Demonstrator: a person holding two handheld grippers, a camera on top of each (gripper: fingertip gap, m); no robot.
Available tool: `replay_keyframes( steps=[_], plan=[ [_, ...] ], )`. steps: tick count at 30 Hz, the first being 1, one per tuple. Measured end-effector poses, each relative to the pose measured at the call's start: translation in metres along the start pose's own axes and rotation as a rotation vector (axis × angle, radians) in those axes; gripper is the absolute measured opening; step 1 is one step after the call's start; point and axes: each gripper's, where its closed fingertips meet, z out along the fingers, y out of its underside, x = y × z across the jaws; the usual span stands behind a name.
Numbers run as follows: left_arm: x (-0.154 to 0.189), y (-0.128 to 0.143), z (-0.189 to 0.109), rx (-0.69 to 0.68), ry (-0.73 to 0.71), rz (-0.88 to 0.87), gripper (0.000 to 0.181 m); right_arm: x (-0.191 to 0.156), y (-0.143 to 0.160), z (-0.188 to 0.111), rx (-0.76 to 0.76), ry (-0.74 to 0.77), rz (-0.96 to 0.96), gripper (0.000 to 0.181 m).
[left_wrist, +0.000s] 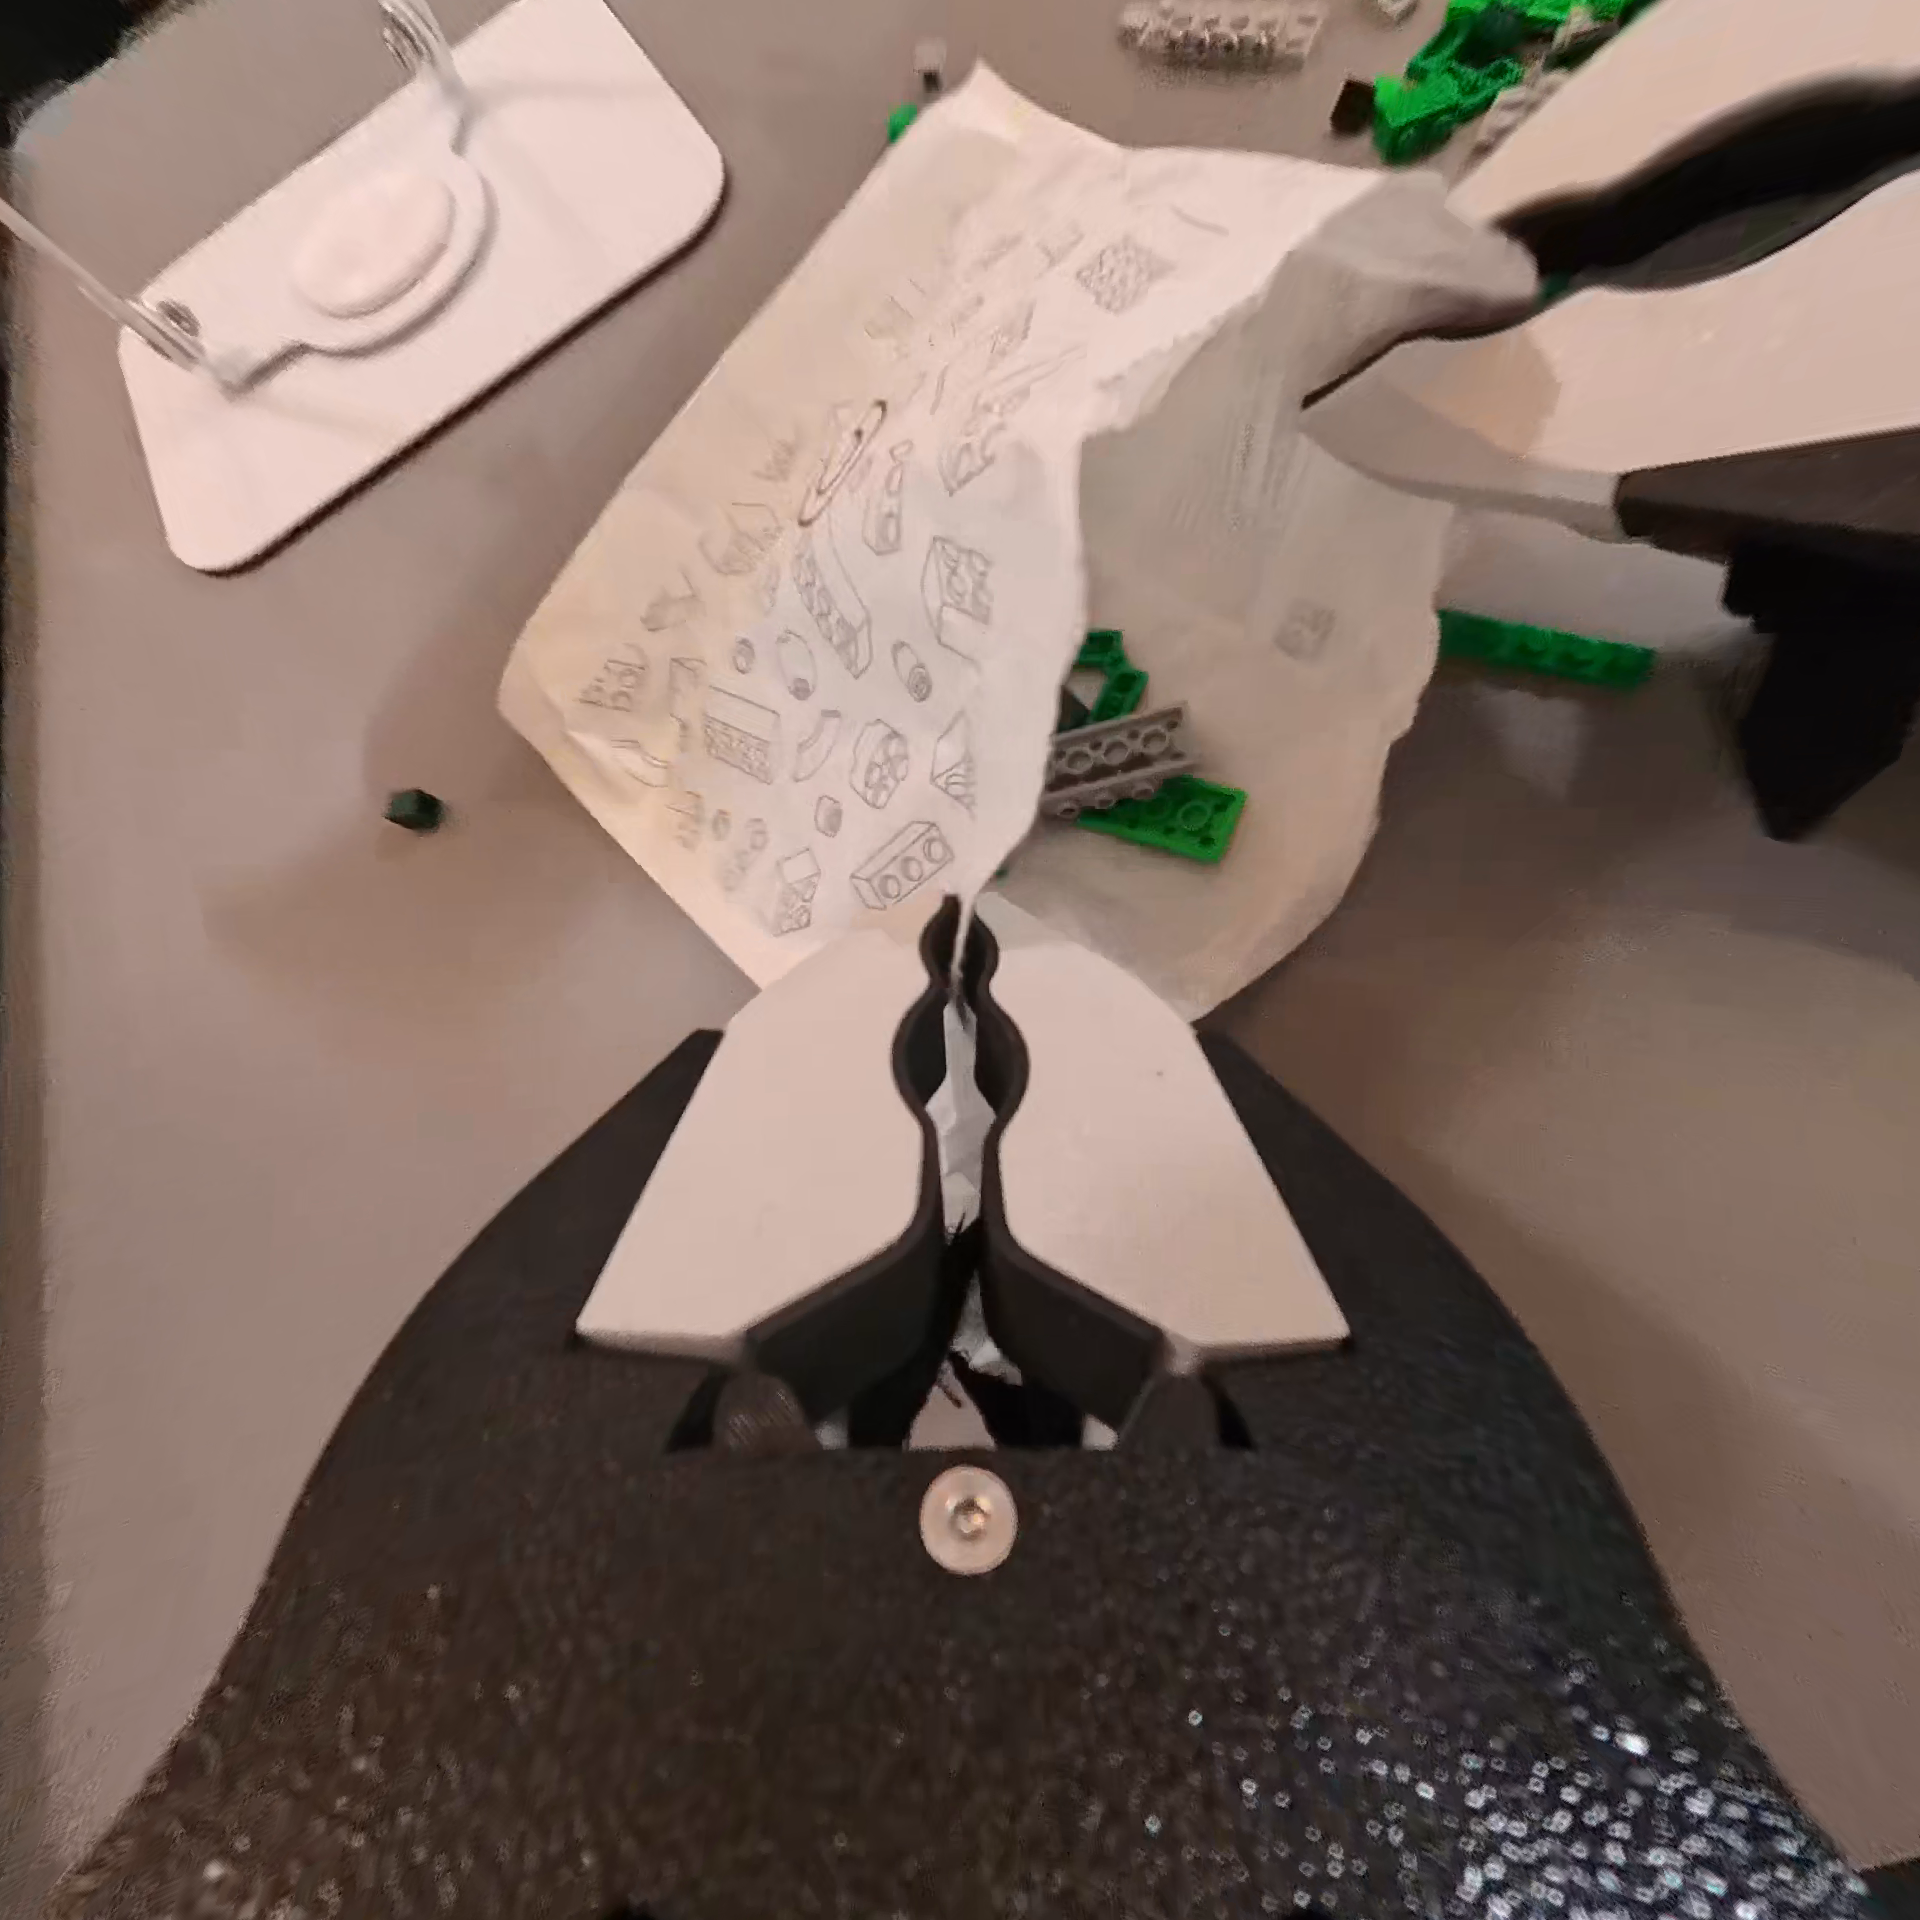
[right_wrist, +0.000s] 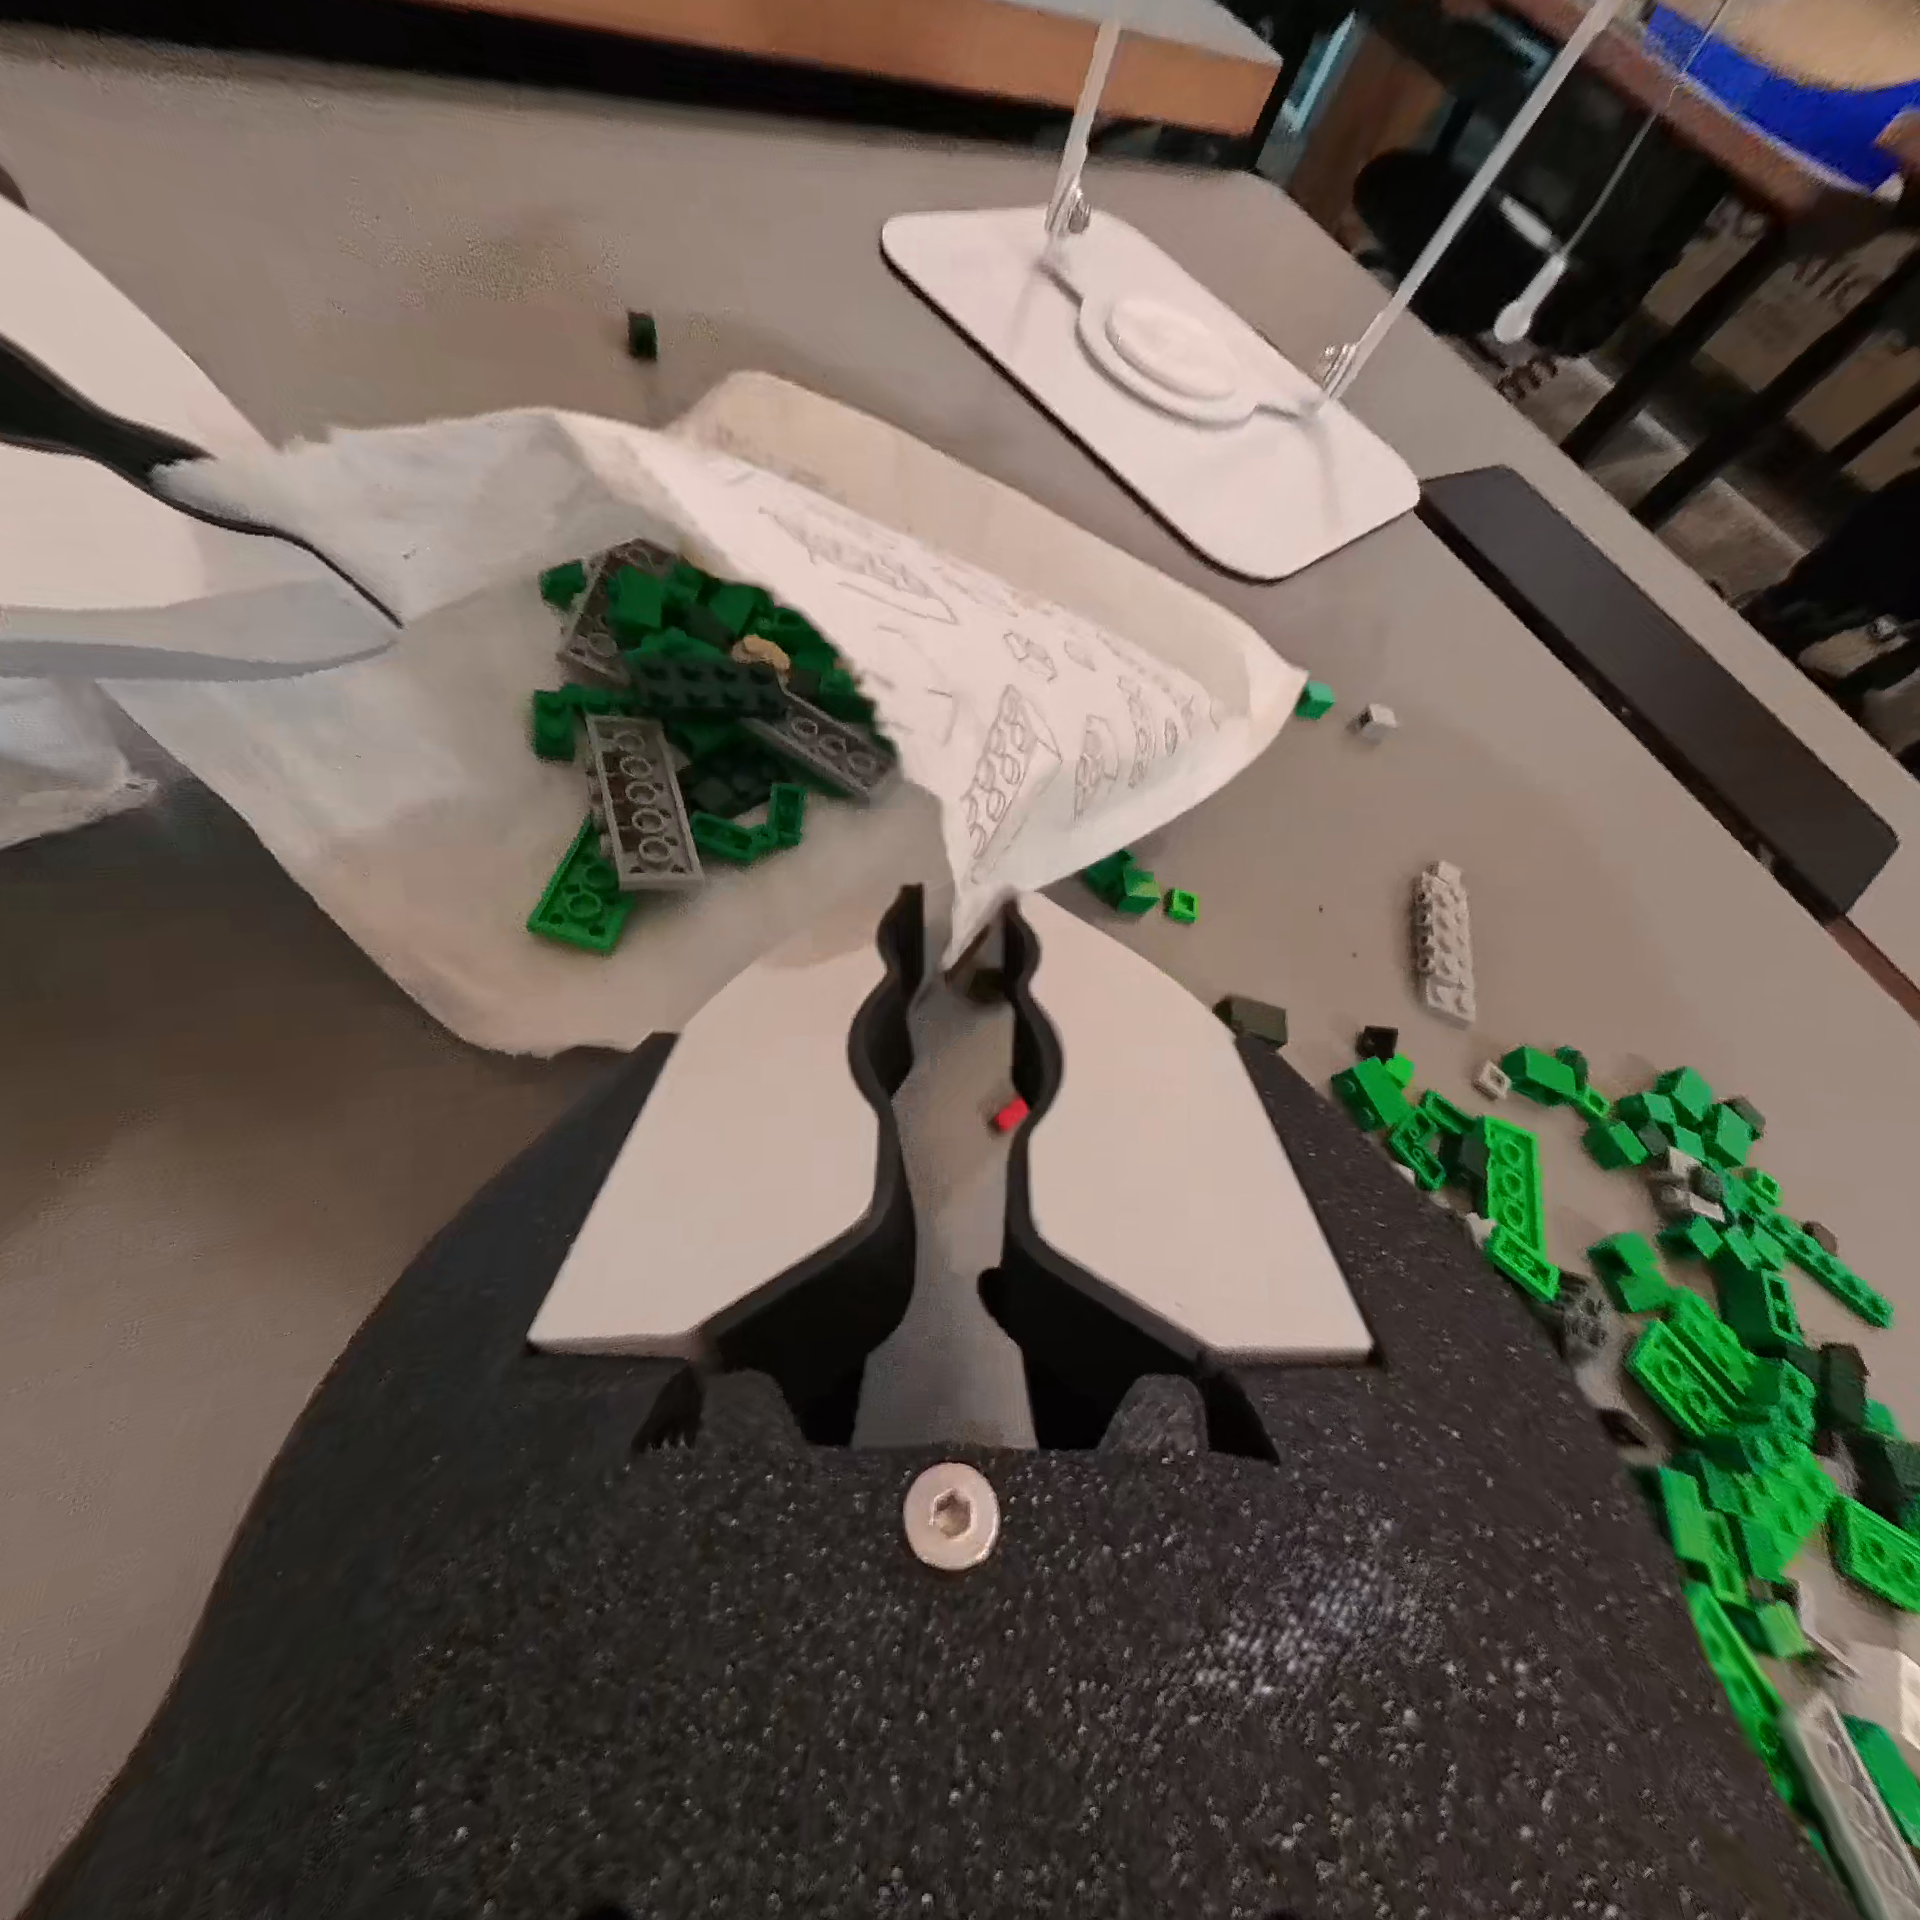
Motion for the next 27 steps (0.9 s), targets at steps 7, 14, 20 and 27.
replay_keyframes(
  steps=[7,14,20,27],
  plan=[
    [0.009,-0.005,-0.001,-0.012,0.026,-0.031,0.0,-0.043,-0.023,-0.04,0.05,-0.383,0.057,0.015],
    [0.016,-0.004,0.0,-0.045,0.068,-0.061,0.0,-0.029,-0.035,-0.063,0.133,-0.224,0.014,0.008],
    [0.019,-0.008,-0.001,-0.031,0.106,-0.087,0.0,-0.074,-0.023,-0.045,0.062,-0.364,-0.024,0.017],
    [0.027,-0.013,-0.004,-0.008,0.184,-0.143,0.0,-0.064,-0.023,-0.003,0.006,-0.141,0.056,0.032]
  ],
)
